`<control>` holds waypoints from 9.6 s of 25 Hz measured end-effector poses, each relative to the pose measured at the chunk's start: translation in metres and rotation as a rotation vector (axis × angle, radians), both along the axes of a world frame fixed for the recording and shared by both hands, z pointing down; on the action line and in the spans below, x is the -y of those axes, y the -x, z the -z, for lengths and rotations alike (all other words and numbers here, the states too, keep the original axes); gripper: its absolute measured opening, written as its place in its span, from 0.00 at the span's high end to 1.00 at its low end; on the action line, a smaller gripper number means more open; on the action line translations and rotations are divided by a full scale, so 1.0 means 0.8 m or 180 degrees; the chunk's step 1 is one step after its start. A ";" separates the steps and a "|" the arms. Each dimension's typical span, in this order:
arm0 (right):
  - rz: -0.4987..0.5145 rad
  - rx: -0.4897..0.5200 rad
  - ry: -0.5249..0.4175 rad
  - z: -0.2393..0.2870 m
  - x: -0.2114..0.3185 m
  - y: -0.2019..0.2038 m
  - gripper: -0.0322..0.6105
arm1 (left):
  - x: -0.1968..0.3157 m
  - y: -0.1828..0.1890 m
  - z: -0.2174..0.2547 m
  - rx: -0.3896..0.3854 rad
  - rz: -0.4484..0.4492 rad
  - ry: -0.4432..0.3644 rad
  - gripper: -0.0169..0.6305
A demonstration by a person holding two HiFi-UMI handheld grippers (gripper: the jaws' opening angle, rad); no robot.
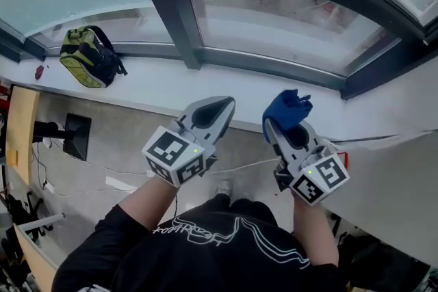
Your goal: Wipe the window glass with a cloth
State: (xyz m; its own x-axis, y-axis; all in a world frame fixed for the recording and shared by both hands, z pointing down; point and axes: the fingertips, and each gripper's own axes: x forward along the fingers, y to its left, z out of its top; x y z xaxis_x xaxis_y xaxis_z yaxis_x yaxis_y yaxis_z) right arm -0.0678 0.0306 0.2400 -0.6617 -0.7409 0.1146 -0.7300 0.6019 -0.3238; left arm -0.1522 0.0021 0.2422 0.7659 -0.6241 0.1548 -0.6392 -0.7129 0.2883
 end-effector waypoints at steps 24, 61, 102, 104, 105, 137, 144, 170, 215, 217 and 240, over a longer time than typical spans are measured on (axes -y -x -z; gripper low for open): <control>0.0795 -0.0293 -0.0234 -0.084 0.353 0.143 0.80 | 0.248 0.101 -0.062 -0.0022 0.1341 0.0095 0.97; -0.0112 -0.0493 -0.0776 -0.070 0.544 0.235 0.80 | 0.334 0.173 -0.125 -0.0270 0.1272 0.0231 0.97; -0.1027 -0.0723 -0.0700 -0.102 0.459 -0.376 0.80 | 0.304 -0.303 -0.151 -0.0151 0.0585 0.0315 0.97; -0.1098 -0.0748 -0.0690 -0.102 0.455 -0.405 0.81 | 0.305 -0.319 -0.151 -0.0131 0.0542 0.0316 0.97; -0.1145 -0.0765 -0.0687 -0.101 0.453 -0.421 0.80 | 0.305 -0.326 -0.151 -0.0121 0.0516 0.0320 0.97; -0.2408 -0.1048 -0.0914 -0.090 0.400 -0.618 0.80 | 0.277 -0.343 -0.179 -0.0102 0.0510 0.0413 0.97; -0.1840 -0.0821 -0.0816 -0.126 0.410 -0.430 0.80 | 0.280 -0.236 -0.179 -0.0127 0.0709 0.0381 0.97; -0.0310 -0.0698 -0.0633 -0.265 0.478 0.218 0.80 | 0.237 0.261 -0.267 0.0161 0.1834 0.0536 0.97; -0.1000 -0.0858 -0.0784 -0.264 0.495 -0.066 0.80 | 0.252 -0.027 -0.302 0.0375 0.0932 0.0572 0.97; -0.1048 -0.0881 -0.0772 -0.268 0.490 -0.103 0.81 | 0.251 -0.060 -0.304 0.0382 0.0869 0.0570 0.97; -0.1983 -0.1060 -0.0670 -0.290 0.438 -0.550 0.80 | 0.254 -0.411 -0.337 0.0419 0.0027 0.0657 0.97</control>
